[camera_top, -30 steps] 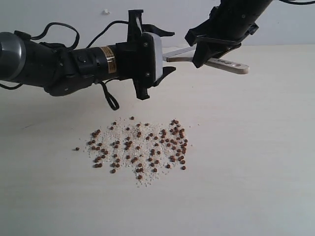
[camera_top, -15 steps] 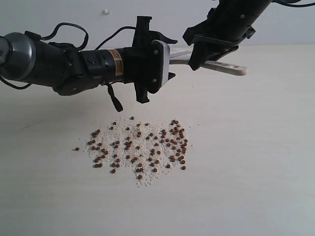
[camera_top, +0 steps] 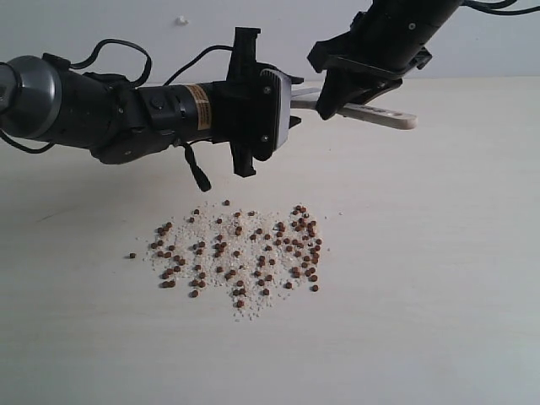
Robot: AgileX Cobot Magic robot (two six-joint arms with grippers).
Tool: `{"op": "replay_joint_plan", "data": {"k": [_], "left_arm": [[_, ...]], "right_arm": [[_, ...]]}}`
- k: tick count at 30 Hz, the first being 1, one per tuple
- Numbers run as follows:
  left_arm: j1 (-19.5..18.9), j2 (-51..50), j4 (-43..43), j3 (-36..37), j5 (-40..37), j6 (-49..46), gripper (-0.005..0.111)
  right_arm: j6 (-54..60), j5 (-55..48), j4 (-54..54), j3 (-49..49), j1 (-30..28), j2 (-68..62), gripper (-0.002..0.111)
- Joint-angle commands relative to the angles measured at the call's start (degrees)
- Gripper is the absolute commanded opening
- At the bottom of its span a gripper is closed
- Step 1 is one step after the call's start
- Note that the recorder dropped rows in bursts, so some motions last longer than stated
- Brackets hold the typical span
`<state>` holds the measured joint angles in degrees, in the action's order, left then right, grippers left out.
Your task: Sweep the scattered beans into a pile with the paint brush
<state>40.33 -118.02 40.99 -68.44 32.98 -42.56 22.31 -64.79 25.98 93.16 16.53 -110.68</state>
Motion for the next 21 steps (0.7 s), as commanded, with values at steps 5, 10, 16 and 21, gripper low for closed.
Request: {"op": "replay_joint_plan", "data": {"k": [5,10,16,21], "left_arm": [[0.3,0.13,-1.22,-0.33,0.49,3.19,-0.001],[0.3,0.13,-1.22,-0.33,-4.03,4.31,0.0],[0.09,0.49,-1.22,-0.33,-11.11,14.85,0.0],[-1.38,2.54,3.65,-0.57,-12.29,35.69,0.0]], "right_arm": [[0.67,0.07,1.09,0.54,-0.34,0.67,0.0],[1.14,2.87,0.11,2.87,-0.34,1.15,0.014],[1.77,4.64,-4.25,16.82,-0.34,6.78,0.072],[1.9,2.19,-8.48,15.96,-2.27,9.91,0.07]]}}
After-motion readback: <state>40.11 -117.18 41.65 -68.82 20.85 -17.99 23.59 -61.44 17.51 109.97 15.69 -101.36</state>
